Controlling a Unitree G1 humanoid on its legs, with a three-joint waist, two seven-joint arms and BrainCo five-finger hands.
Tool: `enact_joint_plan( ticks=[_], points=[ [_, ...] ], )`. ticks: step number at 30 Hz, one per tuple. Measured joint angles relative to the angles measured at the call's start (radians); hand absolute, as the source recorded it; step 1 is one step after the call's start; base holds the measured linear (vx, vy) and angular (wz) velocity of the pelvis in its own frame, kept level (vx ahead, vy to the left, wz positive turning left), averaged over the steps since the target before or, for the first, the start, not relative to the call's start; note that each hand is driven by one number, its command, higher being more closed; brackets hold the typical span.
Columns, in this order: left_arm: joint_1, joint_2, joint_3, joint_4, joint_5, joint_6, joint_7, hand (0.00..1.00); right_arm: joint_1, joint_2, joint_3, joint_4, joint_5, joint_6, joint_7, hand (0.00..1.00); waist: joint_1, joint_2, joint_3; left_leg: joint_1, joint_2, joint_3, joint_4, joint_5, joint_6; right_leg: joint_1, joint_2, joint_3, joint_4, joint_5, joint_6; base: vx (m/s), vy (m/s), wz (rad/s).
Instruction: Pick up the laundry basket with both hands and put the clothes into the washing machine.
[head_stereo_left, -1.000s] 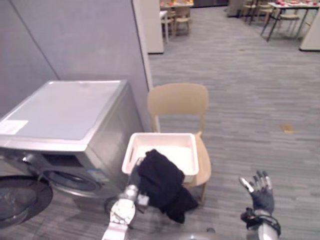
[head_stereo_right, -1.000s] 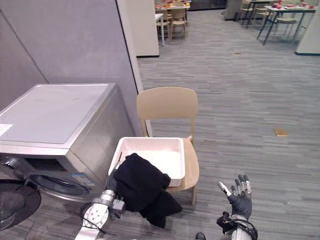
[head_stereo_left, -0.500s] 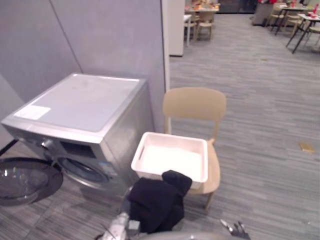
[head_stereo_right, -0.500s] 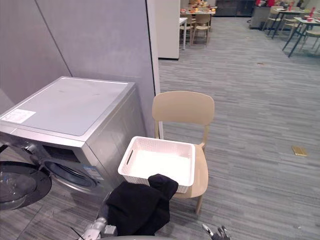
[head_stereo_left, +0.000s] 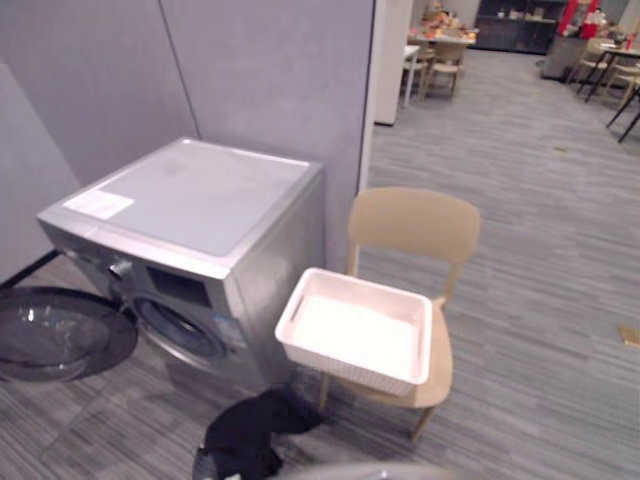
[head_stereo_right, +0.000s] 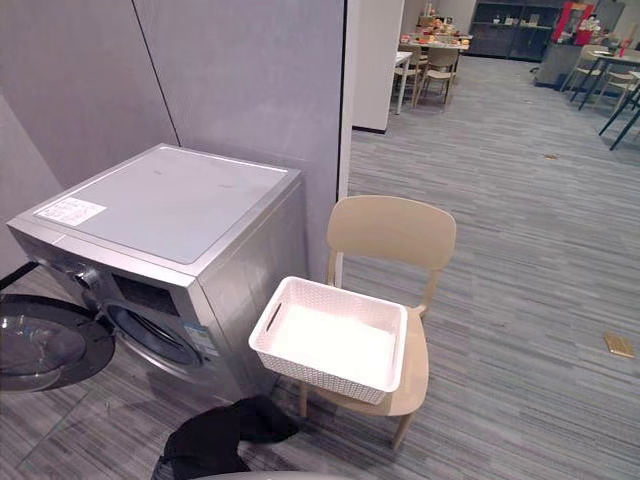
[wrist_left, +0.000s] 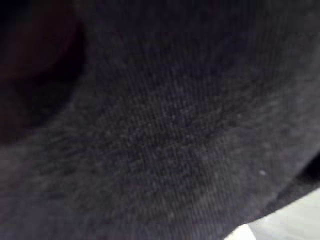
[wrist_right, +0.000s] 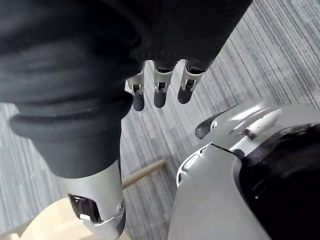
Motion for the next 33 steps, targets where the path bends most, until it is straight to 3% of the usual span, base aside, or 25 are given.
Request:
enact_joint_plan(
  ticks=[4,7,9,10,11,13,14,17,20,23,25,27,28,29,30,31,33],
  points=[
    [-0.012,-0.011,0.001,-0.001,-0.049,-0.001,0.011,1.0,-0.035,-0.006,0.033,0.014,-0.001,0.007,-0.014,0.0,0.001,-0.01,0.024,-0.037,-0.009,-0.076,0.04,-0.003,0.005,-0.002,-0.024,-0.07,0.097,-0.066,-0.004,0.0,-0.032,0.6],
    [-0.018,-0.034,0.0,-0.086,-0.08,-0.002,0.017,1.0,-0.11,-0.016,0.056,0.029,0.001,0.004,-0.021,0.0,0.019,-0.018,0.073,-0.138,-0.024,-0.154,0.094,-0.002,0.006,-0.087,-0.068,-0.136,0.275,-0.162,-0.016,-0.07,-0.095,0.85],
    [-0.037,-0.037,-0.01,-0.125,-0.099,-0.002,0.02,1.0,-0.144,-0.018,0.071,0.029,0.005,-0.002,-0.034,0.0,0.023,-0.024,0.103,-0.183,-0.028,-0.149,0.083,0.006,0.079,-0.102,-0.099,-0.218,0.341,-0.203,-0.022,-0.07,-0.135,1.31],
    [-0.038,-0.037,-0.025,-0.142,-0.116,-0.002,0.022,1.0,-0.164,-0.016,0.071,0.028,0.015,-0.003,-0.046,0.0,0.023,-0.039,0.11,-0.19,-0.025,-0.075,0.051,-0.024,0.155,-0.091,-0.126,-0.274,0.348,-0.201,-0.029,0.05,-0.066,1.37],
    [-0.039,-0.032,-0.047,-0.164,-0.119,-0.001,0.022,1.0,-0.189,-0.023,0.071,0.028,0.023,-0.009,-0.054,0.0,0.025,-0.05,0.135,-0.209,-0.003,0.036,0.087,-0.018,0.152,-0.065,-0.154,-0.321,0.345,-0.195,-0.037,0.07,-0.037,1.18],
    [-0.02,-0.036,-0.064,-0.22,-0.129,0.0,0.036,1.0,-0.228,-0.031,0.072,0.024,0.032,-0.014,-0.061,0.0,0.03,-0.023,0.145,-0.205,0.035,0.159,0.199,-0.006,0.138,-0.041,-0.165,-0.35,0.356,-0.194,-0.037,0.12,0.022,0.64],
    [-0.024,-0.04,-0.064,-0.264,-0.137,-0.001,0.04,1.0,-0.243,-0.029,0.072,0.026,0.041,-0.013,-0.061,0.0,0.034,-0.019,0.148,-0.211,0.036,0.18,0.224,0.027,0.108,-0.03,-0.185,-0.36,0.379,-0.194,-0.037,0.1,0.03,0.42],
    [-0.053,-0.04,-0.069,-0.363,-0.156,-0.026,0.049,1.0,-0.255,0.013,0.065,0.026,0.043,-0.012,-0.061,0.0,0.036,-0.039,0.15,-0.236,0.002,0.154,0.273,-0.001,0.079,0.008,-0.223,-0.4,0.39,-0.189,-0.029,0.06,0.055,0.45],
    [-0.105,-0.034,-0.07,-0.374,-0.169,-0.031,0.063,1.0,-0.257,0.038,0.032,0.037,0.043,-0.006,-0.061,0.0,0.034,-0.056,0.154,-0.261,-0.007,0.141,0.281,-0.013,0.062,0.025,-0.225,-0.436,0.366,-0.167,-0.007,0.05,0.091,0.33],
    [-0.134,-0.022,-0.105,-0.371,-0.198,-0.033,0.071,1.0,-0.251,0.008,-0.014,0.083,0.048,-0.003,-0.082,0.0,0.027,-0.042,0.155,-0.303,-0.026,0.11,0.346,-0.043,0.04,0.08,-0.188,-0.464,0.232,-0.103,0.015,0.05,0.142,0.2],
    [-0.145,-0.02,-0.158,-0.372,-0.198,-0.033,0.071,1.0,-0.246,-0.026,-0.023,0.124,0.072,0.0,-0.094,0.0,0.03,-0.022,0.154,-0.367,-0.042,0.096,0.467,-0.102,0.068,0.088,-0.191,-0.479,0.189,-0.07,0.012,0.02,0.191,0.12],
    [-0.144,-0.02,-0.167,-0.37,-0.194,-0.033,0.065,1.0,-0.244,-0.041,-0.024,0.125,0.082,0.007,-0.101,0.0,0.029,-0.01,0.151,-0.384,-0.06,0.113,0.513,-0.151,0.085,0.086,-0.211,-0.468,0.174,-0.041,-0.019,0.03,0.239,-0.15],
    [-0.144,-0.017,-0.178,-0.368,-0.192,-0.033,0.06,1.0,-0.247,-0.043,-0.037,0.123,0.084,0.012,-0.1,0.0,0.03,-0.007,0.149,-0.378,-0.076,0.141,0.516,-0.167,0.106,0.071,-0.227,-0.437,0.175,0.006,-0.062,0.06,0.351,-0.37],
    [-0.143,-0.018,-0.19,-0.367,-0.19,-0.033,0.059,1.0,-0.25,-0.042,-0.04,0.109,0.091,0.017,-0.101,0.0,0.032,0.01,0.142,-0.374,-0.084,0.163,0.509,-0.176,0.121,0.042,-0.242,-0.399,0.185,0.071,-0.149,0.06,0.317,-0.41],
    [-0.143,-0.018,-0.196,-0.367,-0.189,-0.033,0.058,1.0,-0.25,-0.041,-0.039,0.1,0.096,0.018,-0.102,0.0,0.032,0.02,0.139,-0.371,-0.087,0.173,0.504,-0.181,0.129,0.028,-0.247,-0.378,0.186,0.108,-0.204,0.07,0.355,-0.41],
    [-0.135,-0.018,-0.204,-0.369,-0.188,-0.034,0.057,1.0,-0.25,-0.029,-0.037,0.072,0.101,0.017,-0.104,0.0,0.032,0.025,0.137,-0.343,-0.102,0.195,0.473,-0.187,0.142,0.004,-0.252,-0.307,0.192,0.165,-0.286,0.07,0.346,-0.16],
    [-0.137,-0.013,-0.229,-0.369,-0.185,-0.034,0.056,1.0,-0.235,0.002,-0.036,0.014,0.105,0.011,-0.099,0.0,0.022,0.022,0.138,-0.295,-0.128,0.186,0.427,-0.175,0.171,-0.037,-0.202,-0.133,0.331,0.075,-0.22,0.07,0.29,0.1]
  ],
)
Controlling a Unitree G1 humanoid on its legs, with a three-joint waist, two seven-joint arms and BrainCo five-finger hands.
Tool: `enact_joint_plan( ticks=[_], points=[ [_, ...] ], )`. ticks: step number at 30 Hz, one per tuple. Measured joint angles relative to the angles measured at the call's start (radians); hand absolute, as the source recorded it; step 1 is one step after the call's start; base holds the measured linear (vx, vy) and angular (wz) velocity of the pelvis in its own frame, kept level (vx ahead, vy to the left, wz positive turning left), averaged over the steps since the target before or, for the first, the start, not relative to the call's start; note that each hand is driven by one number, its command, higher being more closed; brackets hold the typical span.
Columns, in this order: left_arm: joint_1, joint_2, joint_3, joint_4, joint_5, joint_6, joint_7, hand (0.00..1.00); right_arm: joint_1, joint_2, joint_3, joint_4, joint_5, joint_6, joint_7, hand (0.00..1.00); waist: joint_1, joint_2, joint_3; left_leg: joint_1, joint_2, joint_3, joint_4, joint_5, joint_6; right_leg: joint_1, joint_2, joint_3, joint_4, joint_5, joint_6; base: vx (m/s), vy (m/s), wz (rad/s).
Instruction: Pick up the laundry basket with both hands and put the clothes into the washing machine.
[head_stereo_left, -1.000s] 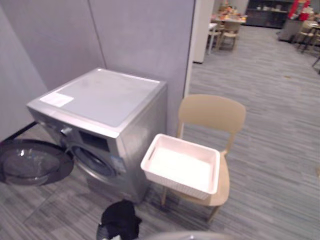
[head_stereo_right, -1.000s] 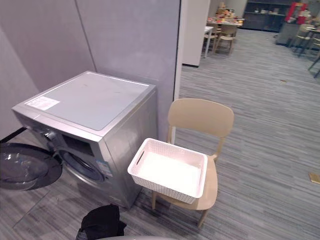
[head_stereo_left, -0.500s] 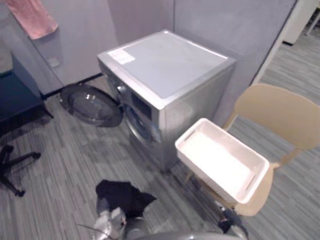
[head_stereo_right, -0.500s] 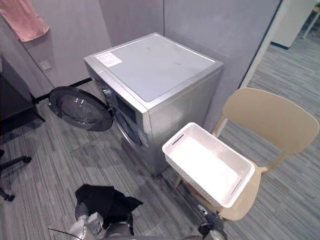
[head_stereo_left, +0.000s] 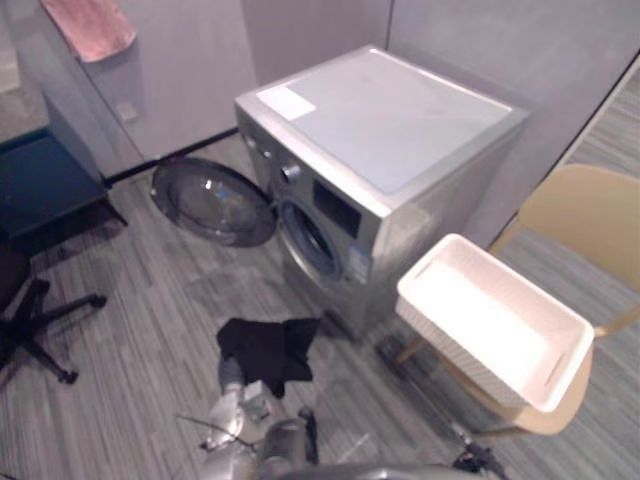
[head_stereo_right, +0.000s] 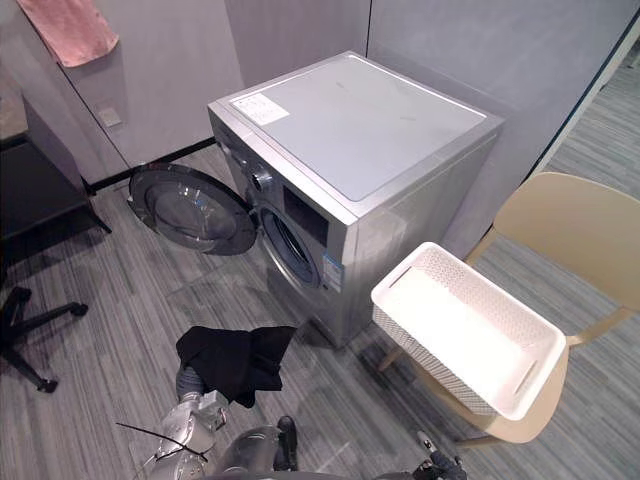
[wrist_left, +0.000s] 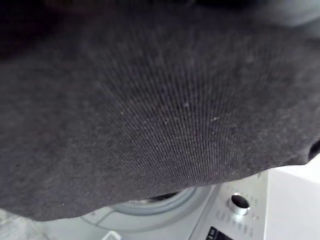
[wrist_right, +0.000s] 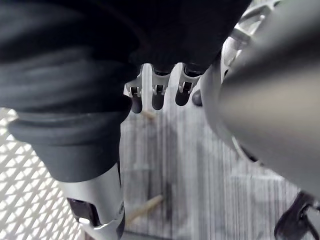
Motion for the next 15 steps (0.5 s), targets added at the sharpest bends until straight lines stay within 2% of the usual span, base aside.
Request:
enact_joint_plan(
  ticks=[1,2,3,4,5,6,7,8,10,11,12,13,14,15],
  points=[
    [0.0,0.003,-0.009,0.0,0.002,0.0,-0.003,1.0,0.011,0.011,0.024,-0.015,0.009,-0.001,0.006,0.0,0.002,-0.002,-0.001,0.037,-0.017,-0.008,-0.045,0.01,0.01,-0.037,0.081,0.102,0.119,-0.098,0.029,0.07,0.203,0.32],
    [0.003,0.003,-0.01,-0.001,0.003,0.001,-0.015,1.0,0.023,0.027,0.037,-0.026,0.027,-0.009,0.019,0.0,0.002,-0.026,-0.013,0.073,-0.043,-0.022,-0.099,0.024,0.022,-0.071,0.161,0.166,0.209,-0.184,0.036,0.1,0.193,0.39],
    [0.002,0.004,-0.015,0.0,0.011,0.002,-0.021,1.0,0.024,0.044,0.051,-0.025,0.051,-0.022,0.023,0.0,0.002,-0.05,-0.016,0.107,-0.071,-0.033,-0.148,0.028,0.027,-0.104,0.231,0.178,0.268,-0.256,0.034,0.08,0.11,0.35],
    [0.002,0.004,-0.025,-0.001,0.011,0.003,-0.021,1.0,0.025,0.044,0.06,-0.027,0.058,-0.022,0.024,0.0,0.001,-0.055,-0.019,0.117,-0.078,-0.034,-0.162,0.028,0.027,-0.121,0.263,0.179,0.276,-0.283,0.034,0.07,0.055,0.27],
    [-0.002,0.003,-0.051,0.0,0.022,0.009,-0.024,1.0,0.027,0.044,0.065,-0.031,0.076,-0.027,0.03,0.0,-0.005,-0.055,-0.017,0.131,-0.084,-0.034,-0.177,0.028,0.028,-0.155,0.322,0.172,0.264,-0.327,0.034,0.05,0.021,0.16],
    [-0.004,0.002,-0.062,0.0,0.027,0.011,-0.027,1.0,0.028,0.045,0.065,-0.035,0.083,-0.029,0.035,0.0,-0.01,-0.054,-0.016,0.136,-0.088,-0.036,-0.186,0.027,0.029,-0.173,0.346,0.171,0.247,-0.343,0.035,0.08,0.022,0.21],
    [-0.012,0.002,-0.08,0.002,0.032,0.012,-0.038,1.0,0.029,0.049,0.066,-0.046,0.091,-0.029,0.04,0.0,-0.026,-0.053,-0.015,0.14,-0.089,-0.04,-0.198,0.026,0.031,-0.212,0.392,0.186,0.197,-0.351,0.038,0.08,0.001,0.24],
    [-0.029,0.0,-0.096,0.004,0.036,0.013,-0.044,1.0,0.032,0.049,0.066,-0.051,0.093,-0.03,0.041,0.0,-0.032,-0.051,-0.014,0.14,-0.089,-0.042,-0.22,0.027,0.055,-0.245,0.429,0.211,0.138,-0.348,0.044,0.07,-0.005,0.27],
    [-0.055,-0.001,-0.12,0.003,0.051,0.015,-0.045,1.0,0.044,0.049,0.067,-0.047,0.092,-0.029,0.039,0.0,-0.047,-0.05,-0.013,0.151,-0.092,-0.062,-0.255,0.028,0.056,-0.251,0.452,0.232,0.019,-0.333,0.047,0.06,-0.053,0.52],
    [-0.061,-0.003,-0.127,0.003,0.06,0.015,-0.046,1.0,0.055,0.048,0.07,-0.046,0.092,-0.026,0.038,0.0,-0.055,-0.058,-0.016,0.155,-0.097,-0.075,-0.257,0.028,0.056,-0.233,0.451,0.241,-0.03,-0.314,0.035,0.18,-0.1,0.85],
    [-0.066,-0.004,-0.132,0.004,0.07,0.015,-0.049,1.0,0.082,0.046,0.074,-0.042,0.091,-0.024,0.037,0.0,-0.053,-0.075,-0.018,0.174,-0.114,-0.088,-0.258,0.03,0.052,-0.184,0.43,0.237,-0.108,-0.271,-0.01,0.27,-0.121,0.74],
    [-0.059,-0.006,-0.139,0.005,0.071,0.016,-0.05,1.0,0.096,0.045,0.077,-0.041,0.09,-0.023,0.037,0.0,-0.051,-0.074,-0.015,0.176,-0.113,-0.09,-0.201,0.033,0.047,-0.161,0.41,0.19,-0.124,-0.196,-0.031,0.23,-0.096,0.64],
    [-0.055,-0.011,-0.145,0.006,0.07,0.018,-0.049,1.0,0.097,0.043,0.076,-0.034,0.09,-0.023,0.037,0.0,-0.054,-0.063,-0.015,0.161,-0.101,-0.089,-0.147,0.032,0.047,-0.148,0.414,0.171,-0.121,-0.201,-0.04,0.2,-0.087,0.47],
    [-0.038,-0.006,-0.164,0.003,0.07,0.018,-0.055,1.0,0.101,0.028,0.081,-0.031,0.09,-0.025,0.036,0.0,-0.057,-0.039,-0.027,0.108,-0.069,-0.089,0.005,-0.039,0.042,-0.121,0.435,0.147,-0.131,-0.221,-0.038,0.13,-0.052,0.38]
  ],
)
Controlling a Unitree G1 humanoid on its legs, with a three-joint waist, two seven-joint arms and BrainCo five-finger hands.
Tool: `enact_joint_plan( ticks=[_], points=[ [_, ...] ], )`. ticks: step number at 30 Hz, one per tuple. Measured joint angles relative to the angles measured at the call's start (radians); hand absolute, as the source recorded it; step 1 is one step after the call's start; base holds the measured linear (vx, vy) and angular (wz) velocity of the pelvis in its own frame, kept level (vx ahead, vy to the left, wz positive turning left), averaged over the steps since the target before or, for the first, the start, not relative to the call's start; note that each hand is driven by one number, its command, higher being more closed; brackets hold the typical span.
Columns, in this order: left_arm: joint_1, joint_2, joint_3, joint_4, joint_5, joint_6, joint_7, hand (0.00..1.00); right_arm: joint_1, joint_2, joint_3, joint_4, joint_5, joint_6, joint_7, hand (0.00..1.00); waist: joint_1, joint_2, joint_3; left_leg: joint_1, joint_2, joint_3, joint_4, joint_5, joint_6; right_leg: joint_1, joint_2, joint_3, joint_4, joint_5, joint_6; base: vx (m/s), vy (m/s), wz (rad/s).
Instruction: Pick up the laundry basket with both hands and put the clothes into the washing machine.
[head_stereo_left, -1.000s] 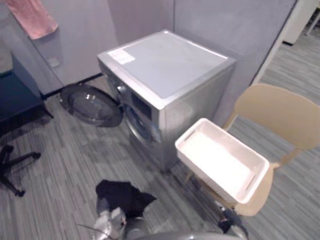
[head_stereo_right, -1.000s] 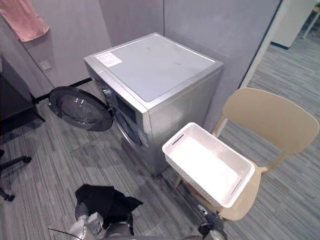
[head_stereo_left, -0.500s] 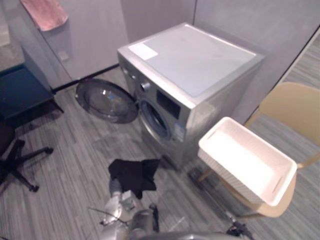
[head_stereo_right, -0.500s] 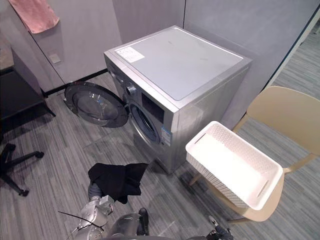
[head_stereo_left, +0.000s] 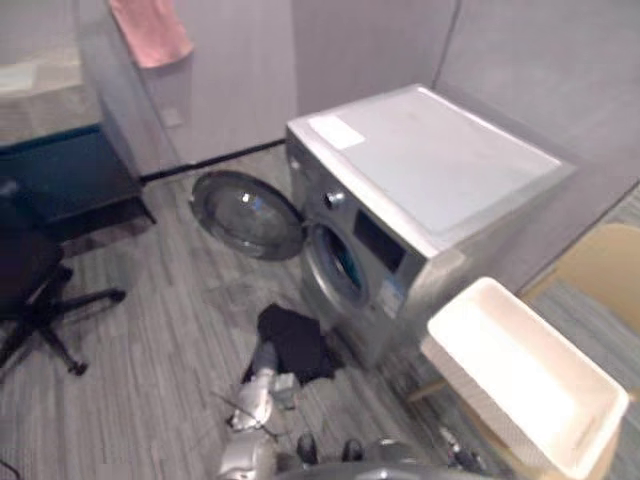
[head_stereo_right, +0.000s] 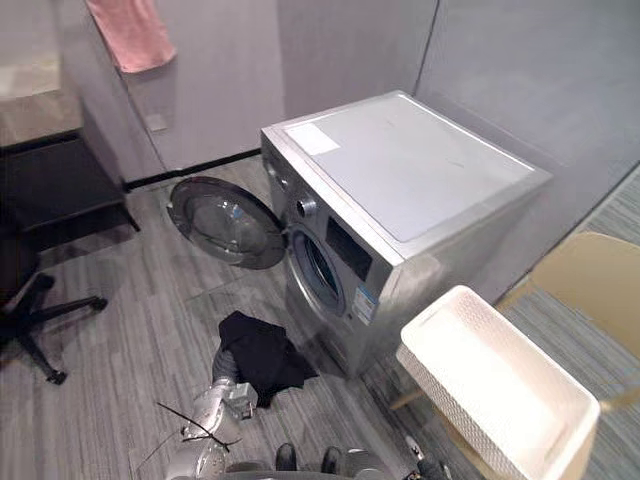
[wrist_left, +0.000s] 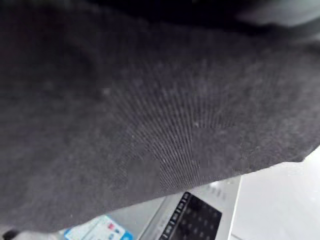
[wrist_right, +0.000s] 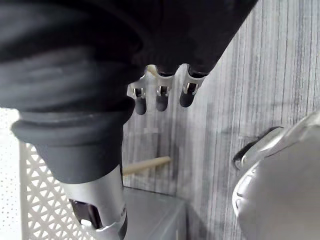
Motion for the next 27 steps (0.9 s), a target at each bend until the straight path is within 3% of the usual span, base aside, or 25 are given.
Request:
enact_joint_plan(
  ticks=[1,2,3,4,6,7,9,10,12,13,15,16,17,18,19,20,23,25,27],
  points=[
    [0.004,0.001,-0.001,-0.001,-0.002,0.0,-0.004,1.0,0.002,-0.008,0.006,0.0,0.0,-0.001,0.0,0.0,-0.001,0.007,0.0,-0.03,0.019,0.003,0.093,-0.033,-0.001,0.009,0.01,-0.011,-0.003,-0.008,-0.002,0.24,-0.05,0.37],
    [0.012,0.001,-0.002,-0.004,-0.003,0.0,-0.01,1.0,0.0,-0.018,0.008,0.001,0.0,-0.001,0.0,0.0,0.005,0.029,0.0,-0.094,0.06,0.006,0.323,-0.072,-0.035,0.039,0.032,-0.014,-0.002,-0.034,-0.012,0.22,-0.024,0.19],
    [0.022,0.001,0.0,-0.007,-0.003,0.0,-0.01,1.0,-0.001,-0.022,0.011,0.001,0.0,-0.001,0.0,0.0,0.007,0.032,0.004,-0.126,0.08,0.003,0.432,-0.063,-0.046,0.057,0.043,-0.011,-0.004,-0.044,-0.018,0.29,-0.003,0.0],
    [0.054,0.001,0.006,-0.013,-0.002,0.0,-0.011,1.0,0.002,-0.036,0.026,0.002,0.0,-0.002,0.0,0.0,0.01,0.051,0.002,-0.177,0.125,-0.004,0.606,-0.003,-0.123,0.106,0.068,-0.003,-0.013,-0.061,-0.024,0.21,0.016,-0.16],
    [0.083,0.009,0.016,-0.013,-0.002,0.003,-0.011,1.0,0.001,-0.037,0.035,0.002,-0.001,-0.002,-0.003,0.0,0.013,0.044,0.003,-0.198,0.154,0.017,0.716,0.046,-0.111,0.151,0.072,0.02,-0.019,-0.068,-0.023,0.27,0.045,-0.38],
    [0.083,0.012,0.025,-0.014,-0.002,0.009,-0.01,1.0,-0.004,-0.037,0.044,0.001,-0.002,-0.001,-0.009,0.0,0.02,0.042,0.002,-0.204,0.18,0.027,0.723,0.008,-0.08,0.17,0.072,0.046,-0.026,-0.069,-0.021,0.27,0.064,-0.52],
    [0.083,0.009,0.049,-0.022,-0.025,0.015,-0.009,1.0,-0.01,-0.039,0.078,-0.014,-0.009,0.001,-0.018,0.0,0.033,0.033,0.001,-0.205,0.215,0.035,0.661,-0.054,-0.06,0.184,0.065,0.096,-0.041,-0.065,-0.014,0.29,0.112,-0.77],
    [0.083,0.008,0.058,-0.029,-0.058,0.016,-0.008,1.0,-0.017,-0.032,0.108,-0.033,-0.012,0.002,-0.02,0.0,0.041,0.015,-0.001,-0.204,0.231,0.018,0.568,-0.089,-0.065,0.185,0.047,0.147,-0.047,-0.058,-0.003,0.36,0.192,-1.2],
    [0.083,0.009,0.074,-0.044,-0.08,0.016,-0.001,1.0,-0.046,-0.018,0.143,-0.038,-0.018,0.002,-0.021,0.0,0.056,-0.017,0.001,-0.195,0.238,-0.075,0.374,-0.09,-0.066,0.186,0.013,0.218,-0.054,-0.049,0.017,0.28,0.205,-1.12],
    [0.083,0.003,0.076,-0.052,-0.077,0.013,0.007,1.0,-0.062,-0.007,0.141,-0.038,-0.021,0.001,-0.024,0.0,0.064,-0.023,-0.002,-0.185,0.241,-0.192,0.243,-0.081,-0.078,0.186,-0.001,0.266,-0.053,-0.049,0.038,0.34,0.375,-1.05],
    [0.083,0.003,0.057,-0.048,-0.026,0.012,0.018,1.0,-0.078,0.004,0.134,-0.033,-0.044,0.0,-0.039,0.0,0.064,-0.006,-0.013,-0.169,0.263,-0.354,0.108,-0.049,-0.121,0.182,-0.007,0.329,-0.034,-0.076,0.09,0.27,0.38,-1.0],
    [0.083,0.001,0.038,-0.034,-0.001,0.014,0.018,1.0,-0.079,0.001,0.127,-0.026,-0.056,0.0,-0.04,0.0,0.064,0.017,-0.031,-0.149,0.269,-0.419,0.058,0.001,-0.192,0.176,-0.014,0.368,-0.024,-0.106,0.133,0.18,0.442,-0.92],
    [0.083,0.0,0.012,-0.017,0.006,0.015,0.013,1.0,-0.08,-0.01,0.098,-0.022,-0.057,0.001,-0.037,0.0,0.063,0.055,-0.062,-0.142,0.271,-0.406,0.039,0.02,-0.291,0.178,-0.019,0.405,-0.02,-0.145,0.172,0.28,0.698,-0.73],
    [0.074,0.016,0.01,-0.008,0.011,0.017,0.01,1.0,-0.089,-0.003,0.079,-0.002,-0.056,0.001,-0.037,0.0,0.049,0.033,-0.072,-0.147,0.246,-0.378,0.06,-0.008,-0.306,0.179,-0.054,0.416,-0.007,-0.166,0.19,0.29,0.683,-0.45],
    [0.064,0.041,0.018,0.0,0.02,0.019,0.013,1.0,-0.083,0.007,0.083,0.043,-0.054,0.013,-0.029,0.0,0.038,-0.027,-0.083,-0.136,0.176,-0.336,0.067,-0.017,-0.267,0.177,-0.129,0.451,0.002,-0.154,0.204,0.29,0.609,-0.09],
    [0.055,0.052,0.01,-0.002,0.03,0.019,0.012,1.0,-0.079,0.008,0.069,0.046,-0.048,0.011,-0.021,0.0,0.031,-0.056,-0.092,-0.146,0.137,-0.314,0.104,-0.027,-0.24,0.177,-0.167,0.476,-0.004,-0.109,0.223,0.23,0.442,-0.13],
    [0.05,0.068,-0.021,-0.023,0.084,0.02,0.011,1.0,-0.061,0.018,0.024,0.043,-0.019,0.007,-0.015,0.0,0.032,-0.058,-0.099,-0.135,0.108,-0.236,0.129,-0.06,-0.185,0.153,-0.205,0.547,0.014,0.01,0.235,0.12,0.416,-0.42],
    [0.039,0.075,-0.04,-0.041,0.119,0.02,0.011,1.0,-0.059,0.019,0.013,0.039,-0.011,0.008,-0.014,0.0,0.034,-0.049,-0.094,-0.11,0.091,-0.169,0.115,-0.066,-0.157,0.084,-0.23,0.565,0.104,0.074,0.196,0.03,0.37,-0.75],
    [0.027,0.074,-0.037,-0.043,0.131,0.019,0.017,1.0,-0.054,0.018,-0.005,0.011,-0.009,0.011,-0.015,0.0,0.035,-0.017,-0.079,-0.035,0.09,-0.064,0.068,-0.067,-0.115,-0.022,-0.265,0.5,0.236,0.17,0.095,-0.01,0.357,-1.12]
  ],
)
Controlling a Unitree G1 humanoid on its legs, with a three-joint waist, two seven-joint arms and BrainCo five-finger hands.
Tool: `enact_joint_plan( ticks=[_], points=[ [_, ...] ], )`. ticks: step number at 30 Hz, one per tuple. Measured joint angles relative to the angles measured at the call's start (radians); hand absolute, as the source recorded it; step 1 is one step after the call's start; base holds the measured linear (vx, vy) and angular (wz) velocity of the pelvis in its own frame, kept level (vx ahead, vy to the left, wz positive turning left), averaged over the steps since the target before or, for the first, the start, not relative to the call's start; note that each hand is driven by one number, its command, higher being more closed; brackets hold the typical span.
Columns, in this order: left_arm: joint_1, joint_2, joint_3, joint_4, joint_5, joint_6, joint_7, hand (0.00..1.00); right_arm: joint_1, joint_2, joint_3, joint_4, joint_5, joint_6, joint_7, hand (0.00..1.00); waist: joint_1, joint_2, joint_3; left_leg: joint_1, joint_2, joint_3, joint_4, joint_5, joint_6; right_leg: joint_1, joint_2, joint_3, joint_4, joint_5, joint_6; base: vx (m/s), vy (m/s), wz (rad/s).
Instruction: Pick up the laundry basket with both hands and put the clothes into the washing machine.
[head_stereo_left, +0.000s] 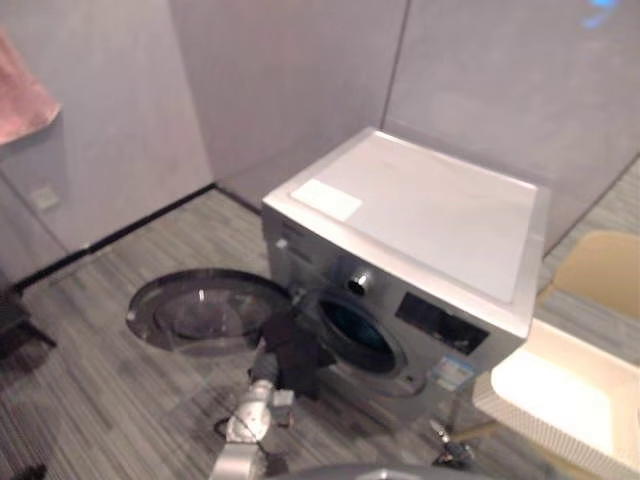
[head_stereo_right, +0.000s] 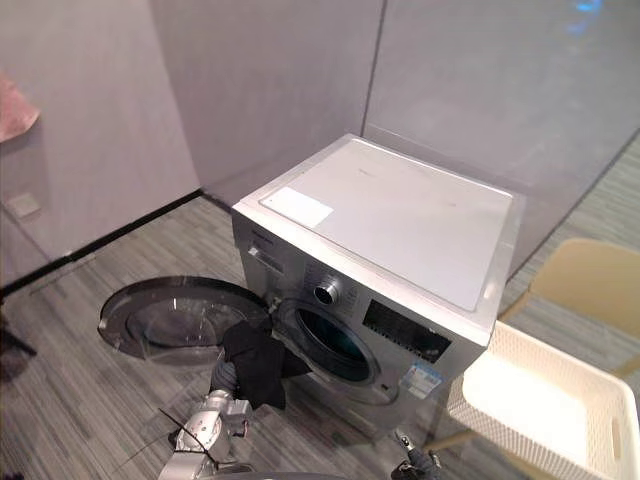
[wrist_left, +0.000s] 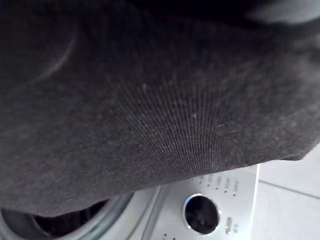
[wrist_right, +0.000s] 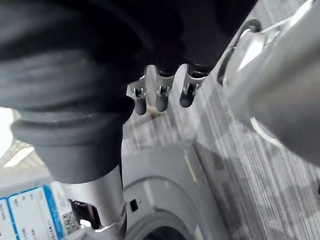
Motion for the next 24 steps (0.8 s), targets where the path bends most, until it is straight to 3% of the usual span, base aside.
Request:
enact_joint_plan(
  ticks=[1,3,4,5,7,8,9,10,11,13,15,17,18,20,21,24],
  points=[
    [0.001,-0.001,0.004,-0.001,0.009,0.0,0.001,1.0,0.0,-0.002,-0.005,-0.012,0.0,-0.002,0.0,0.0,-0.002,0.008,0.001,0.012,0.006,0.028,-0.015,0.0,0.014,-0.019,-0.008,-0.035,0.029,-0.001,-0.006,-0.08,0.254,-1.25],
    [0.003,-0.002,0.019,-0.002,0.017,0.0,0.003,1.0,0.002,-0.002,-0.003,-0.019,-0.003,-0.003,0.0,0.0,-0.003,0.009,0.002,0.072,0.01,0.092,-0.074,-0.005,0.021,-0.063,-0.023,-0.204,0.104,-0.036,-0.006,-0.06,0.163,-1.05],
    [0.006,-0.003,0.019,-0.002,0.017,0.0,0.002,1.0,0.007,-0.002,-0.003,-0.019,-0.007,-0.003,0.0,0.0,-0.004,0.006,0.002,0.113,0.017,0.141,-0.115,-0.004,0.026,-0.064,-0.018,-0.328,0.126,-0.083,0.005,0.02,0.073,-1.2],
    [0.008,-0.005,0.02,-0.002,0.017,0.0,0.002,1.0,0.008,-0.002,-0.003,-0.02,-0.01,-0.003,0.002,0.0,-0.002,0.006,0.002,0.136,0.026,0.182,-0.142,-0.003,0.027,-0.065,0.008,-0.425,0.134,-0.144,0.034,0.03,0.038,-1.26],
    [0.007,-0.01,0.025,-0.002,0.017,0.001,0.0,1.0,0.008,-0.003,-0.001,-0.02,-0.018,-0.003,0.017,0.0,0.003,0.0,0.001,0.149,0.04,0.241,-0.172,0.003,0.026,-0.08,0.081,-0.502,0.085,-0.209,0.069,0.05,-0.057,-1.25],
    [0.004,-0.02,0.038,0.007,0.018,0.002,-0.001,1.0,0.01,-0.004,0.003,-0.015,-0.03,-0.005,0.02,0.0,-0.007,-0.011,-0.004,0.14,0.031,0.264,-0.189,0.019,0.014,-0.035,0.092,-0.577,-0.058,-0.242,0.019,0.07,-0.099,-0.96],
    [-0.006,-0.022,0.046,0.023,0.018,0.002,-0.002,1.0,0.011,-0.004,0.002,-0.009,-0.033,-0.007,0.02,0.0,-0.014,-0.026,-0.009,0.14,0.022,0.263,-0.203,0.035,0.01,-0.006,0.1,-0.594,-0.13,-0.253,-0.025,0.1,-0.134,-0.29],
    [-0.029,-0.046,0.046,0.07,0.024,0.018,-0.007,1.0,0.021,-0.017,-0.004,0.0,-0.035,-0.007,0.018,0.0,-0.033,0.002,-0.004,0.15,0.031,0.254,-0.245,0.072,0.004,0.008,0.127,-0.61,-0.173,-0.221,-0.029,0.19,-0.113,0.0],
    [-0.031,-0.065,0.052,0.078,0.028,0.023,-0.006,1.0,0.031,-0.011,-0.004,0.001,-0.035,-0.005,0.017,0.0,-0.029,0.009,0.002,0.176,0.04,0.257,-0.275,0.084,0.002,0.025,0.15,-0.609,-0.206,-0.215,-0.038,0.25,-0.138,0.05],
    [-0.025,-0.072,0.053,0.078,0.028,0.029,-0.006,1.0,0.035,0.001,-0.007,-0.002,-0.035,-0.008,0.016,0.0,-0.021,-0.002,0.006,0.208,0.057,0.262,-0.263,0.086,-0.003,0.079,0.168,-0.611,-0.237,-0.214,-0.039,0.24,-0.13,-0.03],
    [-0.026,-0.071,0.054,0.074,0.027,0.03,-0.006,1.0,0.034,0.0,0.022,-0.004,-0.034,-0.01,0.016,0.0,-0.015,-0.016,0.002,0.189,0.075,0.262,-0.162,0.072,-0.009,0.122,0.176,-0.613,-0.266,-0.214,-0.039,0.15,-0.108,0.01],
    [-0.025,-0.073,0.053,0.053,0.027,0.03,-0.007,1.0,0.019,-0.001,0.05,-0.008,-0.034,-0.016,0.017,0.0,-0.001,-0.007,0.008,0.105,0.12,0.254,0.07,0.041,0.002,0.159,0.196,-0.61,-0.302,-0.214,-0.04,0.07,-0.075,-0.08],
    [-0.021,-0.074,0.054,0.033,0.026,0.03,-0.008,1.0,0.016,-0.01,0.067,-0.019,-0.035,-0.019,0.017,0.0,0.003,0.012,0.022,0.038,0.157,0.231,0.252,0.051,0.012,0.187,0.214,-0.605,-0.32,-0.214,-0.04,0.01,-0.033,-0.19],
    [0.014,-0.074,0.051,0.003,0.023,0.029,-0.015,1.0,0.009,-0.033,0.1,-0.036,-0.035,-0.022,0.016,0.0,0.028,0.045,0.03,-0.052,0.197,0.171,0.466,0.079,0.018,0.221,0.234,-0.561,-0.341,-0.222,-0.054,0.05,0.078,-0.57],
    [0.027,-0.073,0.055,-0.006,0.014,0.029,-0.018,1.0,0.001,-0.04,0.121,-0.038,-0.044,-0.021,0.018,0.0,0.03,0.052,0.031,-0.087,0.198,0.147,0.509,0.076,0.018,0.219,0.229,-0.535,-0.343,-0.222,-0.055,0.09,0.14,-0.73],
    [0.046,-0.066,0.066,-0.007,0.006,0.028,-0.022,1.0,-0.015,-0.039,0.146,-0.019,-0.047,-0.018,0.019,0.0,0.031,0.033,0.036,-0.128,0.22,0.117,0.446,0.076,0.018,0.203,0.201,-0.485,-0.345,-0.218,-0.047,0.13,0.151,-0.55]
  ],
)
